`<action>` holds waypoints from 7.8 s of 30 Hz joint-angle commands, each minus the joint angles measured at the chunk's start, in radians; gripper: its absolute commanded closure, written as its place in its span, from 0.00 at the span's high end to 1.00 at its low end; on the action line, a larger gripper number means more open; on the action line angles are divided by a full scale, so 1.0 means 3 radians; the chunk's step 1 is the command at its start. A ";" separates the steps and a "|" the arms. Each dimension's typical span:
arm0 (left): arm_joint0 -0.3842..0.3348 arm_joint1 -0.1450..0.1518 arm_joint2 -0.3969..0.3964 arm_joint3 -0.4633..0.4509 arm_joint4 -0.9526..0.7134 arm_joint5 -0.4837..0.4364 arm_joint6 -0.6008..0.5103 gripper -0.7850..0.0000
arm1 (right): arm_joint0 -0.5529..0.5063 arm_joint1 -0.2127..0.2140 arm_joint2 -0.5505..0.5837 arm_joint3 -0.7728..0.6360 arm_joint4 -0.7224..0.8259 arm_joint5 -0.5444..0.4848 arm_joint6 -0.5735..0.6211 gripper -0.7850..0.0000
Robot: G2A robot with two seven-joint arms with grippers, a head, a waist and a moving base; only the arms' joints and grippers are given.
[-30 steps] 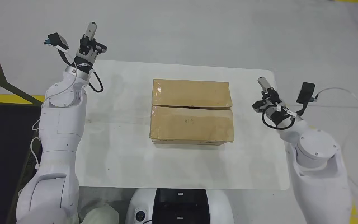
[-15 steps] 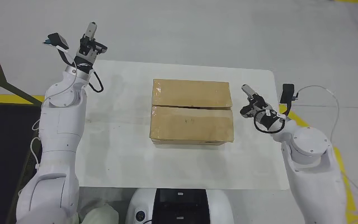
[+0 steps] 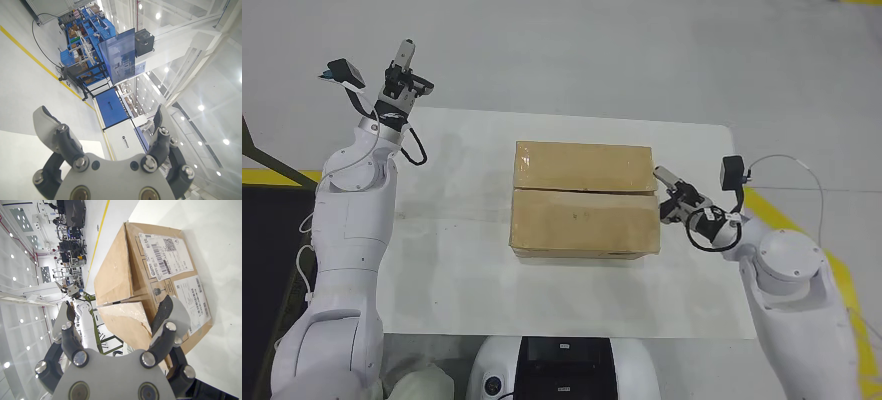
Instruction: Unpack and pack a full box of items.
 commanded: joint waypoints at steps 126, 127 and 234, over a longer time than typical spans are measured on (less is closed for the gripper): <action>0.0000 0.0000 0.0000 0.0000 0.0000 0.0000 0.0000 1.00 | -0.0226 0.0531 -0.0326 -0.0277 0.0234 -0.0763 0.1775 1.00; 0.0000 0.0000 0.0000 0.0000 0.0000 0.0000 0.0000 1.00 | -0.0229 0.0531 -0.0293 -0.0304 0.0318 -0.0769 0.1740 1.00; 0.0972 0.0107 0.0502 -0.1201 -0.1322 0.0522 -0.2878 1.00 | -0.0455 0.0569 0.0770 -0.0221 0.0977 -0.0940 0.0645 1.00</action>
